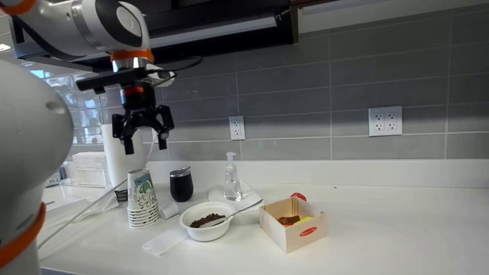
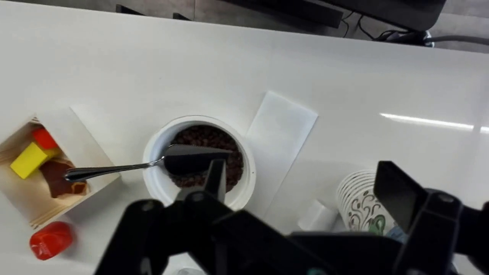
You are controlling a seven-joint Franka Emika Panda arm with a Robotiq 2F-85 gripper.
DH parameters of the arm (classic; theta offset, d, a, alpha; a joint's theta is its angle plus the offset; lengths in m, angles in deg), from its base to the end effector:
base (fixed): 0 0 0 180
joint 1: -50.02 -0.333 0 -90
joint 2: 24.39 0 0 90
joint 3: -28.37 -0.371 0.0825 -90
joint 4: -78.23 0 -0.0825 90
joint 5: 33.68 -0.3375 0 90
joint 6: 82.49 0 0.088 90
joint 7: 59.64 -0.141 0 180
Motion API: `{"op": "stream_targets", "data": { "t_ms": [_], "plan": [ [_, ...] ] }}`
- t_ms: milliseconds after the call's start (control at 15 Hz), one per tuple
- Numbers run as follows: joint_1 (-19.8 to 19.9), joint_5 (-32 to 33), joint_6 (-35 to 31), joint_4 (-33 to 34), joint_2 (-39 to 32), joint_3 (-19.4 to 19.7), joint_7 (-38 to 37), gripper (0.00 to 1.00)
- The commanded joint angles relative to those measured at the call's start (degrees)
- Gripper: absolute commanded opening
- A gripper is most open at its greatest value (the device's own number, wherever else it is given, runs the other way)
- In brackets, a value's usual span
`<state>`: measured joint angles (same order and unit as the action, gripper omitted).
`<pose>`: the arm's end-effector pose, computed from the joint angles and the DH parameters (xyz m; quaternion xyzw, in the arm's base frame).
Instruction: Fold the napkin on the right side of the paper cups halfway and put the orange ball in the wooden box
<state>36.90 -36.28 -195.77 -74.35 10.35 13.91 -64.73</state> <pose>0.2373 0.1339 0.4469 0.9847 0.1601 -0.0316 0.0612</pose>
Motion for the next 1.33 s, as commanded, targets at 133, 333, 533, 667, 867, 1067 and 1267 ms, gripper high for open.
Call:
{"op": "stream_targets", "data": {
  "t_ms": [133,333,533,667,867,1067,1267],
  "plan": [
    [-3.62,0.01,-8.39,-3.34,-6.69,-7.87,-10.45,1.0],
    [-4.32,0.51,-15.14,-5.46,-9.93,-11.24,-16.03,1.0],
    [-3.62,2.64,-18.4,-5.38,-14.27,-14.3,-21.74,1.0],
    [-3.13,4.46,-18.73,-5.44,-16.47,-15.79,-25.75,1.0],
    [-2.18,8.24,-21.12,-5.48,-20.68,-16.98,-31.49,1.0],
    [-0.91,14.75,-25.73,-5.5,-24.91,-16.76,-37.77,1.0],
    [0.44,23.24,-30.2,-5.52,-28.72,-15.53,-43.97,1.0]
  ]
}}
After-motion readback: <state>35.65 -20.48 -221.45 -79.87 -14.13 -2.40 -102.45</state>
